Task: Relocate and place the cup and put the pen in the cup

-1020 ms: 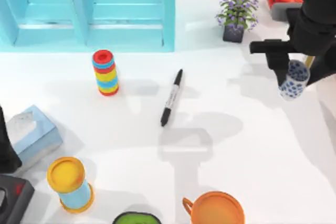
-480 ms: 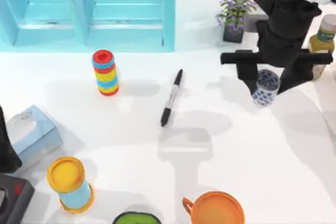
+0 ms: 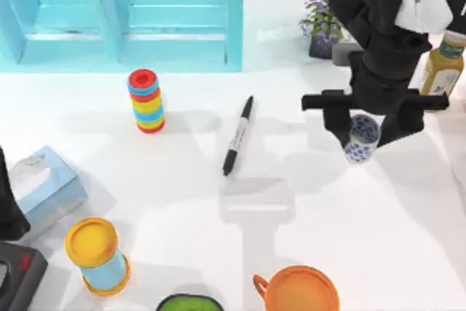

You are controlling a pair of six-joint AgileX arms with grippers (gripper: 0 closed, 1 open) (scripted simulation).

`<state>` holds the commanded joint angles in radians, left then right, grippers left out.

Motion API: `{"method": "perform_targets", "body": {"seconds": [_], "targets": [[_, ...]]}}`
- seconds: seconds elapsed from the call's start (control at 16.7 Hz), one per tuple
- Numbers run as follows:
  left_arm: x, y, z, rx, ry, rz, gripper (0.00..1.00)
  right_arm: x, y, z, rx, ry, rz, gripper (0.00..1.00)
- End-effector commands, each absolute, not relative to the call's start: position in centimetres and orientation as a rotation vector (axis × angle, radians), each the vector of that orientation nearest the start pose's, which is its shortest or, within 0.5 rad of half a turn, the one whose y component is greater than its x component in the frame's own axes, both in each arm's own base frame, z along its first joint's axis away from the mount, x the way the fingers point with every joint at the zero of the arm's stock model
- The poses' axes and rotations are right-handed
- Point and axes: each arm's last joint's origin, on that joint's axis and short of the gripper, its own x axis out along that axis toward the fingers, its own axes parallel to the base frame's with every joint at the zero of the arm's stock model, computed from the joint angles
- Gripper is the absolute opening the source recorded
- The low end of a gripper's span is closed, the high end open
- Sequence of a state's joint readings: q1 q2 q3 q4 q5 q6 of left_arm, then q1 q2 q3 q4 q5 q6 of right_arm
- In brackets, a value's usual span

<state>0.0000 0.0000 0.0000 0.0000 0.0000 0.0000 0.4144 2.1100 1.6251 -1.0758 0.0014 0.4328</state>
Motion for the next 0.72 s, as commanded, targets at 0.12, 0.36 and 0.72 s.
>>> {"method": "perform_targets", "body": {"seconds": [0.12,0.36,0.72], "targets": [[10.57,-0.12,16.00,0.000,0.000,0.000,1.00,37.11,16.77,16.63,0.012,1.562,-0.004,0.08],[10.57,-0.12,16.00,0.000,0.000,0.000,1.00,37.11,16.77,16.63,0.012,1.562,-0.004,0.38],[10.57,-0.12,16.00,0.000,0.000,0.000,1.00,37.11,16.77,16.63,0.012,1.562,-0.004,0.83]]}}
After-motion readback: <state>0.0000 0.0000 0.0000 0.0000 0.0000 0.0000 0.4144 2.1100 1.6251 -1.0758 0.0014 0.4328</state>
